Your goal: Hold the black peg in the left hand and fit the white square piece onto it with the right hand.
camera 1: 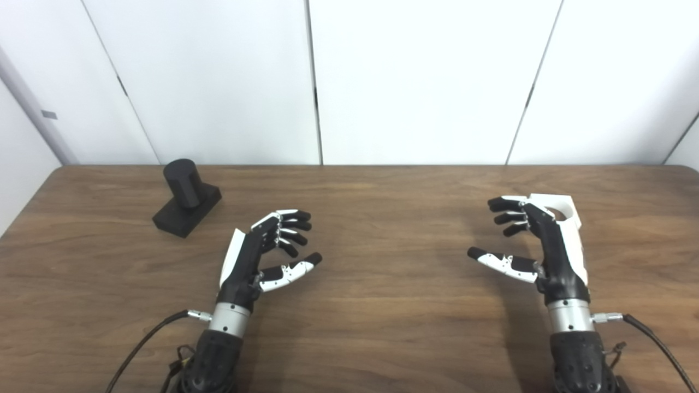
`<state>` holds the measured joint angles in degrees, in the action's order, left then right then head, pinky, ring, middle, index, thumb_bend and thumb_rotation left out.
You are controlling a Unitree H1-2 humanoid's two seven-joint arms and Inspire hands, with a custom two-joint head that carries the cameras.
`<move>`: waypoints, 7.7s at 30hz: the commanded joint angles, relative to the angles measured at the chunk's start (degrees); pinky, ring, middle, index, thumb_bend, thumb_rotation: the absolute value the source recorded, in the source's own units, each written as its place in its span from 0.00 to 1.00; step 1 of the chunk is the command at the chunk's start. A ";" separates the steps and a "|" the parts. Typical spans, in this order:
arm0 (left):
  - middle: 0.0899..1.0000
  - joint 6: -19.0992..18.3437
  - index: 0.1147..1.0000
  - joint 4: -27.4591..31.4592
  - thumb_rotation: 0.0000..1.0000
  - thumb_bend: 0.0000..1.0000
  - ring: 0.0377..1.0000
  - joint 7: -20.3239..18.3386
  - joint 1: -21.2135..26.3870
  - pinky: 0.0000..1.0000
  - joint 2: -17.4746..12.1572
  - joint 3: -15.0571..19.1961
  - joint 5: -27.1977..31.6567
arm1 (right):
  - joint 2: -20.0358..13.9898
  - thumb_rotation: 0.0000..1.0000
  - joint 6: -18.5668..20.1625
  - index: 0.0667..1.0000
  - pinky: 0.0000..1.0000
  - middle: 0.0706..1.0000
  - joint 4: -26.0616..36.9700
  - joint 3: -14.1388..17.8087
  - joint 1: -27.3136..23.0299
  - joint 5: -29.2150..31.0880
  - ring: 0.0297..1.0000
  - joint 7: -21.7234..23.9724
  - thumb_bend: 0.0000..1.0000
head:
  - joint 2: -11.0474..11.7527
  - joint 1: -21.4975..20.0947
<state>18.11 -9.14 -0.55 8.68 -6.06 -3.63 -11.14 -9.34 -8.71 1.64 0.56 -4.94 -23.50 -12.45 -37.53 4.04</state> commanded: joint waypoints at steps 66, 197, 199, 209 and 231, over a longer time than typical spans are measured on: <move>0.72 -9.08 0.68 8.50 0.15 0.83 0.70 2.67 7.09 0.57 -6.72 0.18 -15.02 | -2.07 0.00 -0.64 0.58 0.47 0.61 5.70 1.95 0.35 1.85 0.57 3.85 0.63 | 9.99 16.21; 0.83 -38.02 0.41 -19.96 0.06 0.52 0.89 -0.21 24.02 0.91 -23.09 -12.30 -32.07 | -1.81 0.00 -0.24 0.57 0.43 0.59 9.37 3.02 1.23 2.71 0.52 5.45 0.57 | 7.33 16.04; 0.82 -37.24 0.41 -18.43 0.06 0.52 0.88 -0.48 23.34 0.89 -23.21 -12.13 -31.20 | -1.83 0.00 0.00 0.57 0.43 0.59 9.47 2.97 1.24 2.69 0.52 5.62 0.57 | 7.33 16.04; 0.86 -30.55 0.42 -11.99 0.06 0.52 0.87 -3.82 20.38 0.87 -24.03 -13.15 -27.78 | -1.49 0.00 0.35 0.58 0.44 0.60 8.59 2.83 0.76 2.12 0.53 5.32 0.57 | 6.58 14.85; 0.89 -14.75 0.42 -1.64 0.07 0.52 0.91 -8.96 13.68 0.88 -18.35 -23.97 -28.89 | -1.30 0.00 -3.81 0.59 0.46 0.62 2.08 2.81 -0.25 1.94 0.56 2.83 0.57 | 3.90 4.93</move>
<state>1.16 -11.11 -6.86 23.23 -25.25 -25.29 -39.09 -10.12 -9.68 2.94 3.09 -3.28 -21.52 -8.49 -33.57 8.97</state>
